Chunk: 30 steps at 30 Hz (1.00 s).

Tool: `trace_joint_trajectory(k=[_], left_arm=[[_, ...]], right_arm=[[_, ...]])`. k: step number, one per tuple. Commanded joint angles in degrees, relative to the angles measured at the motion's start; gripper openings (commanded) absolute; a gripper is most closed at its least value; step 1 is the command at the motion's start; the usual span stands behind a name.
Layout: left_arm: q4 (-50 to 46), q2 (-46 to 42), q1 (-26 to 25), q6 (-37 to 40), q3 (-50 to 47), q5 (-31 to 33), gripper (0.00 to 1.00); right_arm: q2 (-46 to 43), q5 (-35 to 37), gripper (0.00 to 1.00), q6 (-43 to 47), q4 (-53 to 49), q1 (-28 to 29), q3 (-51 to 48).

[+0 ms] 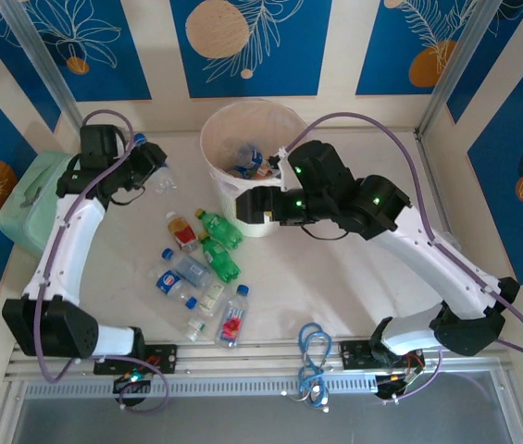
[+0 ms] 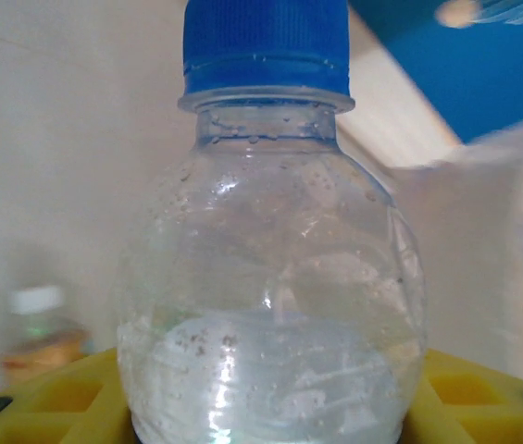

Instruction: Put the plastic bottles in the bin

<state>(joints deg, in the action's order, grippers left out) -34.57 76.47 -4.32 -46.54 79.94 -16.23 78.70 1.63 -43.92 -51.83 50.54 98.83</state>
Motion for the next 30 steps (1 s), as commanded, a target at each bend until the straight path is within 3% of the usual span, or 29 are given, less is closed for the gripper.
trace_joint_trajectory(k=[1, 8, 15, 30], left_arm=[[7.1, -2.3, -2.9, -9.5, -1.5, -7.6, 0.53], [26.1, -6.1, -11.2, -22.8, -5.6, -12.8, 0.55], [37.7, -6.6, -16.7, -29.1, -6.5, -15.2, 0.56], [49.5, -4.9, -23.3, -35.0, -6.6, -17.2, 0.55]], right_arm=[[2.3, -5.1, 0.87, 1.5, 2.1, -0.8, 4.0], [5.6, -13.7, 0.88, -0.8, 7.0, -4.8, 7.7], [7.5, -16.2, 0.9, -1.8, 8.6, -7.5, 9.6], [10.7, -19.4, 0.9, -3.7, 11.9, -9.4, 12.1]])
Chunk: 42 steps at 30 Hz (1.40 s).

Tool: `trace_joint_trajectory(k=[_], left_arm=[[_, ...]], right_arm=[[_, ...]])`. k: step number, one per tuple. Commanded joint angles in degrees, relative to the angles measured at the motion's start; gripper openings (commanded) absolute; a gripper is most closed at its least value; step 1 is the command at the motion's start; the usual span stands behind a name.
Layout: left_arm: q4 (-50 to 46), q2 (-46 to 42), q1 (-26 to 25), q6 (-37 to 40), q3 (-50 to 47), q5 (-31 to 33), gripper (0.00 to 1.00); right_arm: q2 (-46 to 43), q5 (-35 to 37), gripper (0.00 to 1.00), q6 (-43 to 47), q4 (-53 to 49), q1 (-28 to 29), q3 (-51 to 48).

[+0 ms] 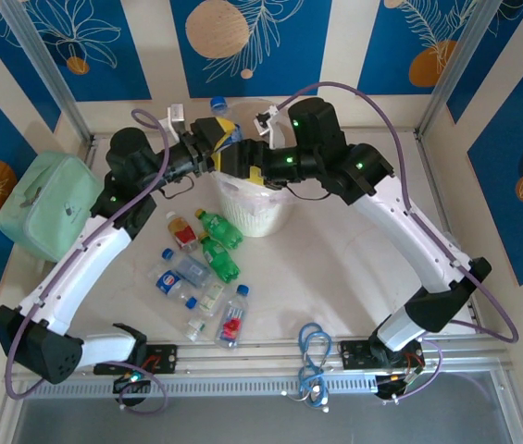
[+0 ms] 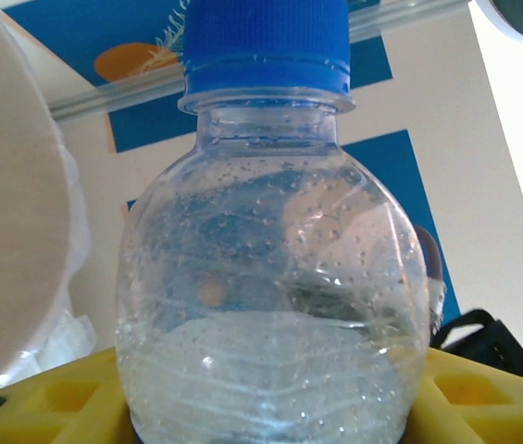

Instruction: Put the plastic bottles in the bin

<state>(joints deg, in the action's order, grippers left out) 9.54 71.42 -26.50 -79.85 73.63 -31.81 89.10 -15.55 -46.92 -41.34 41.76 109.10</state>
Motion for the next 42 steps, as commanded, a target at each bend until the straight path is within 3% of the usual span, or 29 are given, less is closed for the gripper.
trace_joint_trajectory(k=[1, 6, 13, 15, 18, 22, 26, 34, 37, 42], left_arm=[[6.0, 0.2, -1.3, -2.1, -0.5, -1.7, 0.54], [5.8, 0.1, -1.4, -1.9, -0.9, -0.7, 0.53], [3.6, 0.2, -1.4, 0.0, -0.1, 0.2, 0.54], [2.4, -0.1, -1.3, 1.2, 0.1, 0.5, 0.67], [-4.8, -1.7, -1.1, 5.9, 1.4, 3.3, 1.0], [-18.9, -3.3, -0.1, 16.6, 6.8, 8.3, 1.0], [-32.9, -5.5, 1.0, 24.4, 9.9, 18.1, 1.0], [-40.4, -10.8, 3.2, 29.1, 2.8, 24.9, 1.0], [-45.3, -11.4, 3.2, 29.5, 0.5, 27.2, 0.96], [-49.2, -13.9, 3.2, 31.8, -4.1, 28.6, 0.91]], right_arm=[[0.4, -2.4, 0.88, -0.9, 1.6, -0.8, 1.8], [0.2, -2.8, 0.79, -1.0, 2.0, -0.8, 1.7], [-0.7, -1.7, 0.57, -0.4, 1.0, -1.0, 1.5], [-0.8, -1.4, 0.53, -0.2, 0.7, -1.1, 1.5], [-0.9, -0.6, 0.51, 0.6, -0.3, -1.4, 1.9], [0.0, 3.5, 0.51, 3.0, -4.8, -2.1, 4.2], [2.6, 8.2, 0.51, 6.3, -10.5, -3.7, 8.0], [11.1, 14.7, 0.5, 12.2, -20.5, -6.8, 17.9], [15.2, 16.6, 0.5, 13.9, -23.7, -7.6, 22.6], [21.1, 21.5, 0.59, 15.3, -29.4, -9.4, 30.3]])
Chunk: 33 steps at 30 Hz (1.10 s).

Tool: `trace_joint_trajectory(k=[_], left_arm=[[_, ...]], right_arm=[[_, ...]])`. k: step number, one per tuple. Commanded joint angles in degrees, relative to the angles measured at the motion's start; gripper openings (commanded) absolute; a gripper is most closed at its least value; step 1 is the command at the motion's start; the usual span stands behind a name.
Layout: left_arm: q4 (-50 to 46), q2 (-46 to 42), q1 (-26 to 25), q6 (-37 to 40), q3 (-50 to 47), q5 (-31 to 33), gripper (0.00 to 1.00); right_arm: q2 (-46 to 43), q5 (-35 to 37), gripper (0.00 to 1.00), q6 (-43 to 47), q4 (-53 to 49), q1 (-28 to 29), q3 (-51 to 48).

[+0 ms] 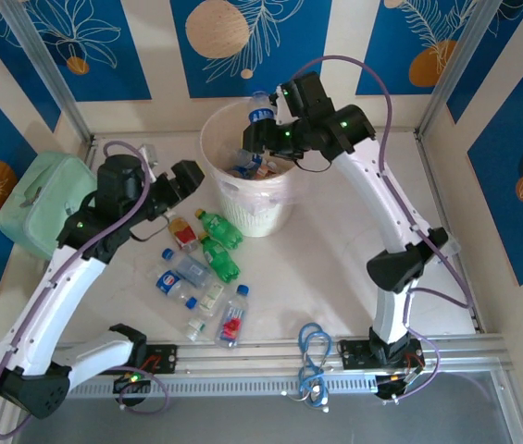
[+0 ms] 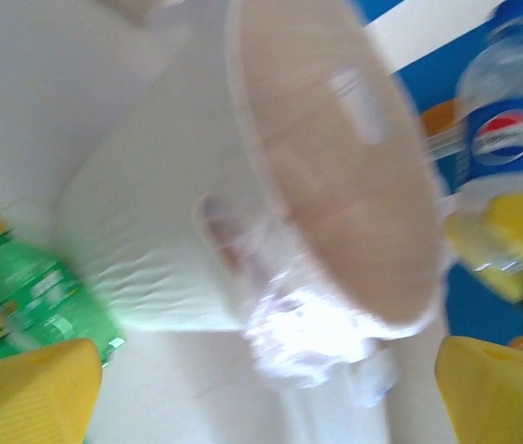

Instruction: Put the plastic bottles in the bin

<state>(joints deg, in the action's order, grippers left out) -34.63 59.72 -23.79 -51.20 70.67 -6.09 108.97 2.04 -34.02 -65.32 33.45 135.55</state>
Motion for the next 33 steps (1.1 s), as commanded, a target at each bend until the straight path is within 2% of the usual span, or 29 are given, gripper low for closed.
trace_joint_trajectory(k=[1, 5, 9, 13, 18, 24, 29, 33], left_arm=[[-6.8, -2.7, 0.5, 3.5, -1.5, 4.3, 0.91], [-13.7, -4.1, 0.6, 4.1, -2.8, 10.8, 0.91], [-18.3, -4.4, 0.8, 4.1, -3.6, 14.5, 0.92], [-20.0, -4.5, 1.8, 3.2, -5.4, 14.7, 0.91], [-22.0, -4.6, 4.8, 1.5, -9.2, 12.6, 0.85], [-23.5, -6.6, 7.5, -1.8, -15.7, 10.2, 0.8], [-24.6, -7.4, 8.5, -2.7, -19.3, 10.8, 0.74], [-26.3, -7.8, 8.8, -4.3, -21.7, 13.1, 0.73]], right_arm=[[2.1, 4.5, 0.64, 2.2, -6.2, -1.7, 4.8], [2.6, 6.0, 0.78, 1.2, -7.1, -3.8, 5.7], [1.2, 5.9, 0.83, 1.4, -6.8, -3.8, 5.8], [-0.9, 5.6, 0.83, 1.8, -7.0, -2.5, 5.5], [-7.1, 6.3, 0.81, 3.0, -3.9, 3.3, 0.3], [-17.1, 8.2, 0.8, 3.4, 2.3, 13.3, -14.2], [-23.2, 10.5, 0.8, 1.4, 5.6, 20.1, -26.4], [-25.1, 11.4, 0.79, -1.0, 6.5, 22.4, -33.1]])
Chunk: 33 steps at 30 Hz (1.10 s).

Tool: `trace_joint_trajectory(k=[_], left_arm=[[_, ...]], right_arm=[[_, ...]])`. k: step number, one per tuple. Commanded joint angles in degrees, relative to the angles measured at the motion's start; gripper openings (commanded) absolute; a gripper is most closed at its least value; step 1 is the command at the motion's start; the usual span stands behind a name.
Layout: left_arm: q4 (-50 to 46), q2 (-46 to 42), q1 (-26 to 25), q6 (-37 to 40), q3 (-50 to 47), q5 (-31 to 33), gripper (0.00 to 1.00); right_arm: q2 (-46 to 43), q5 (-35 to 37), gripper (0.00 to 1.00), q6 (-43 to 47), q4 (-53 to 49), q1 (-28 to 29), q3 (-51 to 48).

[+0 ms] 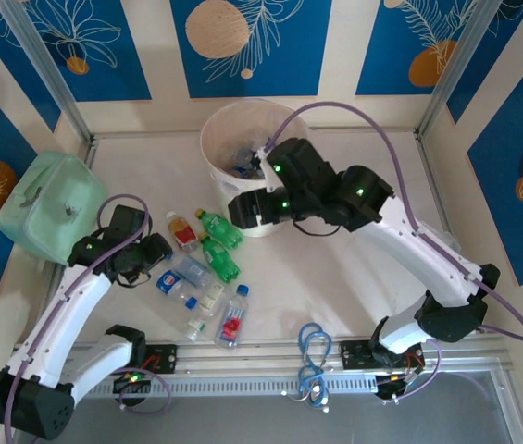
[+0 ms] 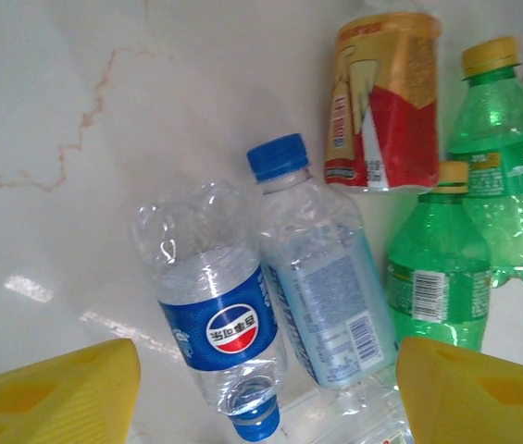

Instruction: Put the plastic bottles in the bin

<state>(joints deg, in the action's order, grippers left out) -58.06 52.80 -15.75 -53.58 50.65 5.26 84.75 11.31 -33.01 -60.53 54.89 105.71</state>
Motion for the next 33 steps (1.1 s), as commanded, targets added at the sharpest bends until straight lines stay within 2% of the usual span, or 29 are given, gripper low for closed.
trace_joint_trajectory(k=[1, 9, 12, 18, 25, 33], left_arm=[[-2.9, -1.0, 0.9, -2.6, -2.6, 1.8, 0.73], [-0.2, -2.2, 1.3, -5.5, -7.7, -2.0, 0.67], [-0.8, -2.3, 1.3, -4.6, -6.4, -1.2, 0.67], [-0.2, -1.3, 1.2, -1.6, 0.4, 0.2, 0.68], [1.8, -0.7, 1.2, 0.0, 4.9, -0.7, 0.69], [1.4, -2.9, 1.2, 0.9, 3.4, -2.1, 0.69]], right_arm=[[-1.4, 1.8, 0.79, -2.7, 2.4, 1.2, -4.8], [-2.3, 0.7, 0.8, -7.9, 4.5, 3.6, -15.0], [-1.6, 3.3, 0.8, -13.4, 2.4, 5.5, -19.4], [1.5, -0.1, 0.85, -25.0, 2.9, 10.6, -27.6], [12.2, -4.5, 0.87, -30.4, 2.1, 13.5, -25.6], [20.2, -6.5, 0.85, -32.5, 3.6, 15.0, -22.4]])
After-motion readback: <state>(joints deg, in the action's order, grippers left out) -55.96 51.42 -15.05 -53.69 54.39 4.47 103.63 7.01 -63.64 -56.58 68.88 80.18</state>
